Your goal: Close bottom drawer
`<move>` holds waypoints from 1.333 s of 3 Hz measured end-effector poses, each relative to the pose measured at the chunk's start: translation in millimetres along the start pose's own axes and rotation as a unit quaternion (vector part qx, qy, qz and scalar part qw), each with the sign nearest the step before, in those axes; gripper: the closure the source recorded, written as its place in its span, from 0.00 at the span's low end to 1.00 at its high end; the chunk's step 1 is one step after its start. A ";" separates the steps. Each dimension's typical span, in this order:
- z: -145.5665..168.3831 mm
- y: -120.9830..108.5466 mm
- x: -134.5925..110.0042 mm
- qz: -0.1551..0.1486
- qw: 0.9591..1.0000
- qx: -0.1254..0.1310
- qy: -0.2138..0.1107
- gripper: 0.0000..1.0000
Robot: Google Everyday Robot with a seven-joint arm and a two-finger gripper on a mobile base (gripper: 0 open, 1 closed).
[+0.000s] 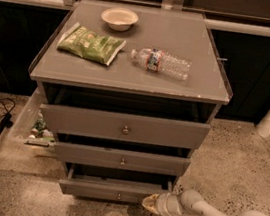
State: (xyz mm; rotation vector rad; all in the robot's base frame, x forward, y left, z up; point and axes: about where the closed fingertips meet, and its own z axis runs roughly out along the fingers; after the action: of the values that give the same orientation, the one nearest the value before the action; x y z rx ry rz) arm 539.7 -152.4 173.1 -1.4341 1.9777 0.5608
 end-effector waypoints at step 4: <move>0.3 0.0 0.0 0.000 1.000 0.000 0.000 0.00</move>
Offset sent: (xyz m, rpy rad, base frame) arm 0.0000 0.0000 0.0000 0.0000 0.0000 0.0000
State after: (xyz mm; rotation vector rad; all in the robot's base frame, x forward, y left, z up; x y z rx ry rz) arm 539.8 -152.1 172.9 -1.4343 1.9777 0.5612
